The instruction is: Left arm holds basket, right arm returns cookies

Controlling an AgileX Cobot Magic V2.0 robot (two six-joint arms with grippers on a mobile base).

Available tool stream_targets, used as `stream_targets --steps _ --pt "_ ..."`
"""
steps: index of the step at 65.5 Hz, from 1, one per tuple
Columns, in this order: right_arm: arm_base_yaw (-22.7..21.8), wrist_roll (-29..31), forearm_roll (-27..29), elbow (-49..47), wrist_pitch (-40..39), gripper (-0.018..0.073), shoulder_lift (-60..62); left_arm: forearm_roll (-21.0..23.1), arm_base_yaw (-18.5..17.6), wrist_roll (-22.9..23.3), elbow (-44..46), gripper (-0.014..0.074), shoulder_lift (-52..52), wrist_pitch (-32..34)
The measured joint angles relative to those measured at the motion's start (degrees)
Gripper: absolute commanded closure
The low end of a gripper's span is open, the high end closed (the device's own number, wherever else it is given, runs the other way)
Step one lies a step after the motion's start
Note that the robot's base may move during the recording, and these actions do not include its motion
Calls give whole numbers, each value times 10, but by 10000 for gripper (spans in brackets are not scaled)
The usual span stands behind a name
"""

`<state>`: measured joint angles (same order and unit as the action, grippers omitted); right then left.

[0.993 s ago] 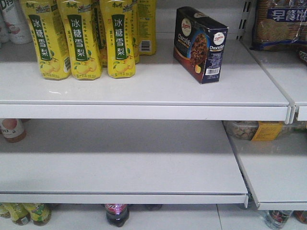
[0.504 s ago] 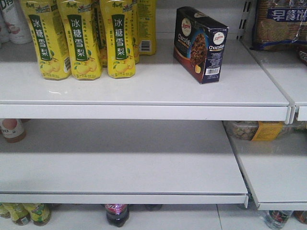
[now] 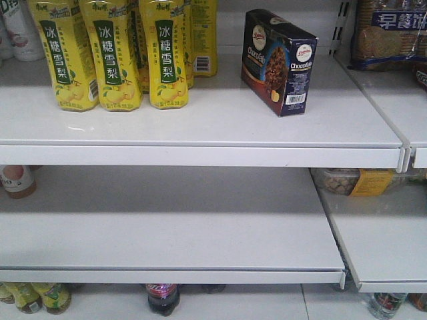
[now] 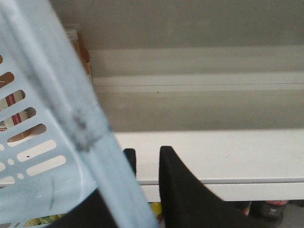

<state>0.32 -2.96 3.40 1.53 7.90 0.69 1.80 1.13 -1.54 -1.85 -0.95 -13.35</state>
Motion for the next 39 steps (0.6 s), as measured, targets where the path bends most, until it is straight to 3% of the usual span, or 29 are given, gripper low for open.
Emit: stream_targets --steps 39 --pt "0 -1 0 0 0 568 0 0 0 0 0 603 0 0"
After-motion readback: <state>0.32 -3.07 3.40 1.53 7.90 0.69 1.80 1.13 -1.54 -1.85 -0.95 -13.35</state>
